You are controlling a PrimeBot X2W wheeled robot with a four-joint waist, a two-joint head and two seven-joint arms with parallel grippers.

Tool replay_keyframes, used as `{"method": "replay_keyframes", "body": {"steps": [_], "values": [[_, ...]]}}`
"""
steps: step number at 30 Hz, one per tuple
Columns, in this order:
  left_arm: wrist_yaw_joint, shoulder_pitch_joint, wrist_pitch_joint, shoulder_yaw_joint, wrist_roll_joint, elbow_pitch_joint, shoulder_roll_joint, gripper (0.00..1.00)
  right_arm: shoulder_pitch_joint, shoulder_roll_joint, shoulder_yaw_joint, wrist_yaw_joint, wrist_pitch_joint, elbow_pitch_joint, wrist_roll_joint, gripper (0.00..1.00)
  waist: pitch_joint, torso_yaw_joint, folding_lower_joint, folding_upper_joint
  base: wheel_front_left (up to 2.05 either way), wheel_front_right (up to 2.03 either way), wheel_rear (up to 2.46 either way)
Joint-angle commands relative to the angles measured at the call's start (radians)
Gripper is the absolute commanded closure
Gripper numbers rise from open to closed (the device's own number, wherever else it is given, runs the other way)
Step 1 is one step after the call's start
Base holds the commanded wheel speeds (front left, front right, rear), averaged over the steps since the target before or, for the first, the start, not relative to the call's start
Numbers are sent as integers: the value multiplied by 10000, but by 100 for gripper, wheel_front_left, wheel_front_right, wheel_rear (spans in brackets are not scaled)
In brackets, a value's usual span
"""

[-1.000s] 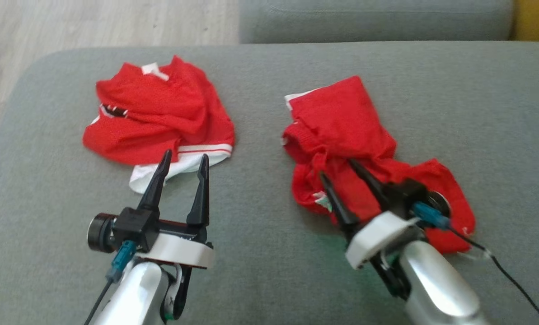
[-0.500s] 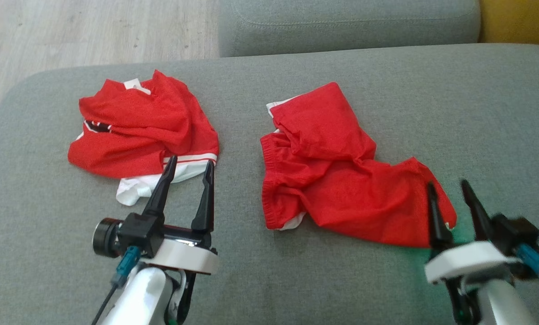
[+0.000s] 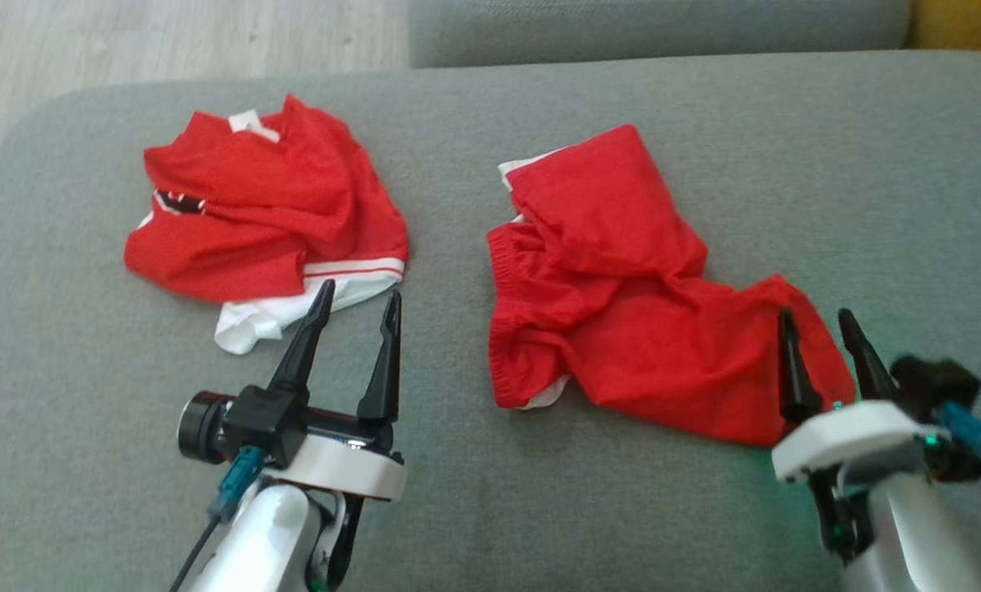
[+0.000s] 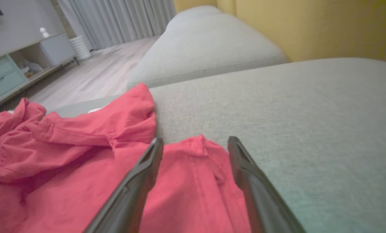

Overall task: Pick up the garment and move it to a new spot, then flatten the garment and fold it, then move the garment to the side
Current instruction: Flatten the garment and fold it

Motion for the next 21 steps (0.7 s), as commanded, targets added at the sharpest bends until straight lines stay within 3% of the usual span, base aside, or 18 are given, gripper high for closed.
{"method": "replay_keyframes", "body": {"steps": [1,12,13,14,21], "values": [[-36,-464,-95,301,98,-268,23,0,-456,-39,205,-7,94,-115,6,0,151,157,-1,0,0,0,0],[-115,-655,-95,278,152,-151,-56,0,-1613,-39,-93,-7,712,1760,-154,0,552,585,-1,0,0,0,0],[-116,-666,-95,286,156,-140,-57,0,-1687,-39,-48,-7,653,1833,-97,64,557,588,-1,0,0,0,0],[-115,-673,-95,296,161,-127,-54,0,-1753,-39,-6,-7,560,1871,-21,100,553,583,-1,0,0,0,0],[-101,-642,-95,340,177,-37,-70,0,-2049,-39,170,-7,-31,1635,98,100,350,433,-1,0,0,0,0]]}}
